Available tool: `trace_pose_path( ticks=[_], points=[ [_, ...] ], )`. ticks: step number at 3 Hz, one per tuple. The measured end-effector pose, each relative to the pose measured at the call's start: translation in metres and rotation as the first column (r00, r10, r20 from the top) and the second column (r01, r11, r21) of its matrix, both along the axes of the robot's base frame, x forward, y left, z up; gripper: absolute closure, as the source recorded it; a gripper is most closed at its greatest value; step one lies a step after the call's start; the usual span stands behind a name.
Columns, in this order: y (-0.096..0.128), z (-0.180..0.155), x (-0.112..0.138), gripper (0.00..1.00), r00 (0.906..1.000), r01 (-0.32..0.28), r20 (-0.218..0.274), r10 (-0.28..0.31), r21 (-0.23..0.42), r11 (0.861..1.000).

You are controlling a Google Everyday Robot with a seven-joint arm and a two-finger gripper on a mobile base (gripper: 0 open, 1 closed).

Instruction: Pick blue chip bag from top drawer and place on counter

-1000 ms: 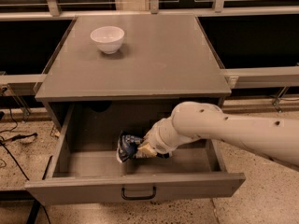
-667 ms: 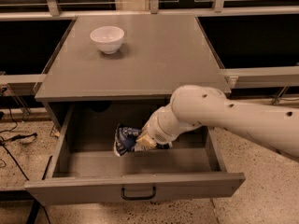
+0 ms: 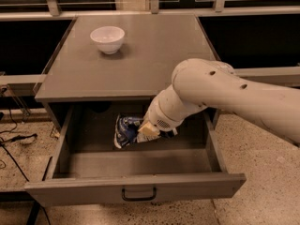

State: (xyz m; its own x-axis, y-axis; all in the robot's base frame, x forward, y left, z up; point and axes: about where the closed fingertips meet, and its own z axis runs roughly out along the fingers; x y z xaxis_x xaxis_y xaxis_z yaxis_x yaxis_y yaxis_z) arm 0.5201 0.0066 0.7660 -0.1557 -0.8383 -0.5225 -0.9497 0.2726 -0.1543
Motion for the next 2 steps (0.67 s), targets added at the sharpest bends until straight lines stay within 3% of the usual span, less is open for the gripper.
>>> trace_pose_path(
  ticks=[2],
  points=[
    [0.009,0.078,-0.006,1.0,0.9979,-0.059,-0.028,0.059,-0.027,0.998]
  ],
)
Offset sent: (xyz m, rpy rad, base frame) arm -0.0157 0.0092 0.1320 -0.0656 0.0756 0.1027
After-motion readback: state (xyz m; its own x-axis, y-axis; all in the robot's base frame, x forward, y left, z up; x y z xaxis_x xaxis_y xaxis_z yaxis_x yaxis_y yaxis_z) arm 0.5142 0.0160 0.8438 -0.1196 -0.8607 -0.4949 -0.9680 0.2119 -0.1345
